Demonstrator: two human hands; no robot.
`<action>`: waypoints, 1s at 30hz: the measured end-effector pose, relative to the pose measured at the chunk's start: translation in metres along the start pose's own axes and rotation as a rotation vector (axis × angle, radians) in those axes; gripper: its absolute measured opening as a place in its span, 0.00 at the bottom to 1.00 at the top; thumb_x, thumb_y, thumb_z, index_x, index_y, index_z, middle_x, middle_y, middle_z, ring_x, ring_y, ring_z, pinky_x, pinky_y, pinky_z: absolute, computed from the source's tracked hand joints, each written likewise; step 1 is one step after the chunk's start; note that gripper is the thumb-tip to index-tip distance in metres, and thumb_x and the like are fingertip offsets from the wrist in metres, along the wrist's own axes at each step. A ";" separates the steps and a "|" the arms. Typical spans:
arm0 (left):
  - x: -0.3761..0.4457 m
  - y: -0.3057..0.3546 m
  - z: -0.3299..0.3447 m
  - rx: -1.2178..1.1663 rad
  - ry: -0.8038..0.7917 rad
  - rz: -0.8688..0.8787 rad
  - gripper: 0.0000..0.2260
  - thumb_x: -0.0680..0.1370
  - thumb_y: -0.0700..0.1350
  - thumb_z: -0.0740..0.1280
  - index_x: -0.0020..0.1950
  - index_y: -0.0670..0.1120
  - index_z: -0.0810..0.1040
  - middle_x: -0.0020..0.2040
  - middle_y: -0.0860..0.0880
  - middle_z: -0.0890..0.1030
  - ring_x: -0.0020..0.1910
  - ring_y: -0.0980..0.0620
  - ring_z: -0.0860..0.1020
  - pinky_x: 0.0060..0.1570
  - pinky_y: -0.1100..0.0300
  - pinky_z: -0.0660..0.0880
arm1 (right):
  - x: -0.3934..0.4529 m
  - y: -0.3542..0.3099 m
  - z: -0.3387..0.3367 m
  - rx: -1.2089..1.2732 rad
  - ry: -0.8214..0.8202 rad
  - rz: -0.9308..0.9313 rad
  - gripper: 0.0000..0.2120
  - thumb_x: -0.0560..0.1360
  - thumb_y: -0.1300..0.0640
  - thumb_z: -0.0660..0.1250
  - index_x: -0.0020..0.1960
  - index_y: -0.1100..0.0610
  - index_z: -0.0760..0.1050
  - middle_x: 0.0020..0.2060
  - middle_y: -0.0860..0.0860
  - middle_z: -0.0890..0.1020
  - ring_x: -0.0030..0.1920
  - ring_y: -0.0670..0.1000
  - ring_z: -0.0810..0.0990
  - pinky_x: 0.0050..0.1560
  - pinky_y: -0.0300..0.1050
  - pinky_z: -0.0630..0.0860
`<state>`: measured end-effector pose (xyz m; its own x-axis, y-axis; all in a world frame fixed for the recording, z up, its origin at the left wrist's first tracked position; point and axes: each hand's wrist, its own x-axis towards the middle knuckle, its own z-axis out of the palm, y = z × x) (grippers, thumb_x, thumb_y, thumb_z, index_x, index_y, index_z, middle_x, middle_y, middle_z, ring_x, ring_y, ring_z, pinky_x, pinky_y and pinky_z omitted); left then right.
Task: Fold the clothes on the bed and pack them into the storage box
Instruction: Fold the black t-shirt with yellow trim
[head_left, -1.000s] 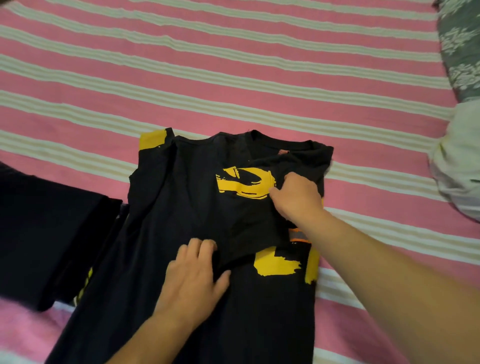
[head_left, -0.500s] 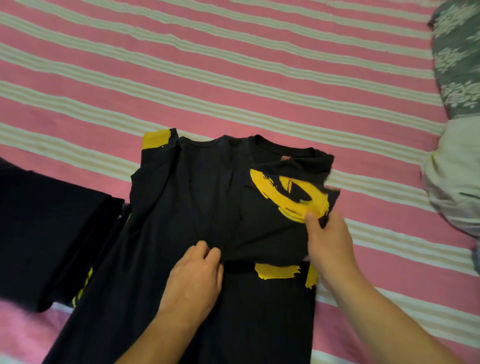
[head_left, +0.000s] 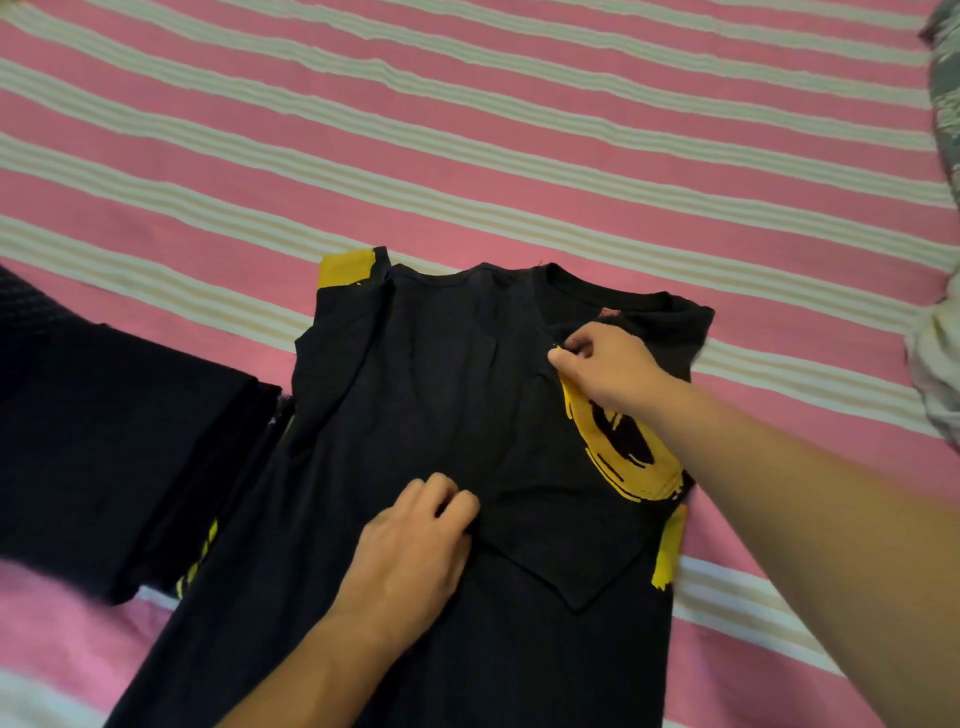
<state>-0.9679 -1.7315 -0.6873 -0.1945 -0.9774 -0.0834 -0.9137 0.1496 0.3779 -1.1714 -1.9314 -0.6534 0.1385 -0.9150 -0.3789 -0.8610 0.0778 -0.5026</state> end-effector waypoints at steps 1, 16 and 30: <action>-0.001 -0.001 -0.001 -0.011 -0.001 -0.008 0.08 0.76 0.49 0.68 0.52 0.54 0.71 0.49 0.58 0.72 0.45 0.58 0.72 0.35 0.63 0.72 | 0.007 -0.003 0.002 0.029 -0.010 0.018 0.09 0.80 0.47 0.67 0.47 0.53 0.78 0.42 0.46 0.80 0.46 0.51 0.78 0.46 0.43 0.68; 0.002 0.000 -0.008 -0.500 -0.091 -0.371 0.03 0.80 0.53 0.62 0.50 0.57 0.75 0.46 0.59 0.76 0.49 0.61 0.75 0.51 0.64 0.72 | 0.043 0.047 -0.038 -0.429 0.192 -0.110 0.18 0.83 0.47 0.60 0.72 0.46 0.72 0.68 0.53 0.75 0.67 0.62 0.68 0.66 0.60 0.67; 0.019 -0.003 -0.005 -0.692 -0.183 -0.560 0.19 0.82 0.51 0.65 0.34 0.45 0.72 0.41 0.50 0.73 0.41 0.61 0.73 0.38 0.72 0.65 | 0.064 0.008 -0.016 -0.231 0.193 -0.158 0.13 0.80 0.57 0.63 0.62 0.49 0.78 0.58 0.50 0.81 0.62 0.57 0.76 0.65 0.57 0.69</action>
<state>-0.9672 -1.7508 -0.6849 0.1059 -0.8320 -0.5446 -0.4842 -0.5215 0.7026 -1.1767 -1.9956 -0.6694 0.2032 -0.9683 -0.1453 -0.9275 -0.1428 -0.3454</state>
